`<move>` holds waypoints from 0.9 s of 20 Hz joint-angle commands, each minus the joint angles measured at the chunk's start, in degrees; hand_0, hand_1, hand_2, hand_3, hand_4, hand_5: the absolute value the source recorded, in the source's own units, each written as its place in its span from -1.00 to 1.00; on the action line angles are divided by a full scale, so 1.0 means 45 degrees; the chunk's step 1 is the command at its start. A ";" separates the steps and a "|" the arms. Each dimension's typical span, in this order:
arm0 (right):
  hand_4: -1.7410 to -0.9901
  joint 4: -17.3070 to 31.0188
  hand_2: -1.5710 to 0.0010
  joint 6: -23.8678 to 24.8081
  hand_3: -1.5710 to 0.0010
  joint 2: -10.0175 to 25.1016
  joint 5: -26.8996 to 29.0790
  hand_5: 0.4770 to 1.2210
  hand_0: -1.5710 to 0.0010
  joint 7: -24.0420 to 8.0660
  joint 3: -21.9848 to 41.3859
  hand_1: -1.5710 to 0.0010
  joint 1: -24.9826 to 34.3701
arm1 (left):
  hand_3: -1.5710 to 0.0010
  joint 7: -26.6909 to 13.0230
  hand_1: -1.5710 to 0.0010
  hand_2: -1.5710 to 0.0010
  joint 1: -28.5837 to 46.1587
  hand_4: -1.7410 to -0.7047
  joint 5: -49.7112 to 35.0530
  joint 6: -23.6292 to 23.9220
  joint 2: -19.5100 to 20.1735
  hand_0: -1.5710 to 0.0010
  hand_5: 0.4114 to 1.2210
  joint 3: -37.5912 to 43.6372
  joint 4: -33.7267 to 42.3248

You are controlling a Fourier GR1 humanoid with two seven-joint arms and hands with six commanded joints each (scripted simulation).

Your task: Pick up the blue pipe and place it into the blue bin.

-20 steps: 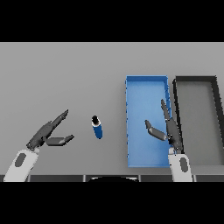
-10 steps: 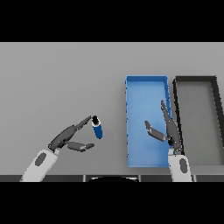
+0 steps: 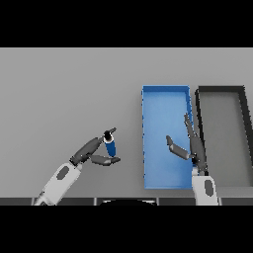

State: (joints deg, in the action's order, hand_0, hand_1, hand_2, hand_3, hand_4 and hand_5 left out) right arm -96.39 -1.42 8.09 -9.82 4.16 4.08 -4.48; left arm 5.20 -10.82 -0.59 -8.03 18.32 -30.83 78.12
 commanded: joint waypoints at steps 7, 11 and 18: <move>0.41 0.0024 1.00 -0.0036 1.00 0.0131 -0.0175 -0.52 1.00 0.0629 0.0041 1.00 -0.0236 | 0.84 0.0599 0.95 0.81 -0.0425 0.07 -0.0722 -0.0205 -0.1297 1.00 -0.66 0.0170 -0.0895; 0.39 0.0016 1.00 -0.0027 1.00 0.0083 -0.0064 -0.52 1.00 0.0289 -0.0007 1.00 -0.0079 | -0.16 0.0803 0.04 -0.10 -0.0292 -0.42 -0.1312 -0.0219 -0.1754 0.23 0.23 0.0386 -0.0942; 0.38 0.0102 1.00 -0.0312 1.00 0.0117 0.0353 -0.57 1.00 0.0155 -0.0131 1.00 -0.0032 | -0.80 0.1287 -0.78 -0.81 0.0122 -0.54 -0.0679 0.0446 -0.1888 -0.74 0.84 -0.0122 -0.0223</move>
State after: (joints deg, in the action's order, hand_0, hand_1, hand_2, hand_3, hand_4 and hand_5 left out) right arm -95.93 -2.80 8.64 -8.23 4.78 3.47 -4.62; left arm 11.16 -10.27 -3.61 -6.08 9.81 -31.38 77.12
